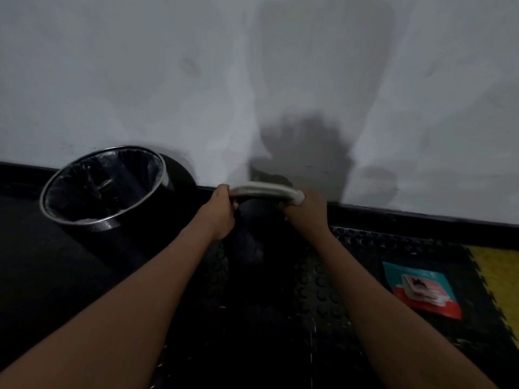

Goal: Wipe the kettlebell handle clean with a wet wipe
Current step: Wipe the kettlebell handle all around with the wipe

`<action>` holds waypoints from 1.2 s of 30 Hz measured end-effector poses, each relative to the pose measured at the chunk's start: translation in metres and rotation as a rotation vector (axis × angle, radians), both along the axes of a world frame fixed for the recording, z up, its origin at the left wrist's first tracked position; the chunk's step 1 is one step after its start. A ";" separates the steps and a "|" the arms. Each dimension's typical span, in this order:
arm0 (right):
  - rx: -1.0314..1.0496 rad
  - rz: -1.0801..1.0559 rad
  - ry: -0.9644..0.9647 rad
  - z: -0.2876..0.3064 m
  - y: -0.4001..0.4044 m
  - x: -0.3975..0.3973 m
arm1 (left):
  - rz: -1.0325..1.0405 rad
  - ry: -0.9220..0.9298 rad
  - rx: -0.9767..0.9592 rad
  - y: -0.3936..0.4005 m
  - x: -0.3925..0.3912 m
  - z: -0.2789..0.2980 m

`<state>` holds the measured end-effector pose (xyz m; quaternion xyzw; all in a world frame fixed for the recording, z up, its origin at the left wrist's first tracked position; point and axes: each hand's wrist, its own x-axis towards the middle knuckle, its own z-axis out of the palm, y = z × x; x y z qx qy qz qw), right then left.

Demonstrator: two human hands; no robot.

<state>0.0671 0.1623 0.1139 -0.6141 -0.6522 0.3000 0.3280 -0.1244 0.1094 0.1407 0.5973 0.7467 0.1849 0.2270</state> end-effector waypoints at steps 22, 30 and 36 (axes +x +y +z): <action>-0.101 -0.250 0.026 -0.015 -0.003 -0.003 | -0.061 0.028 -0.021 -0.008 0.005 -0.003; -0.247 0.219 -0.201 0.030 0.011 0.020 | -0.058 0.013 -0.046 -0.005 0.003 -0.003; -0.048 0.244 -0.263 0.035 0.003 0.016 | -0.048 0.012 -0.029 -0.004 0.004 -0.006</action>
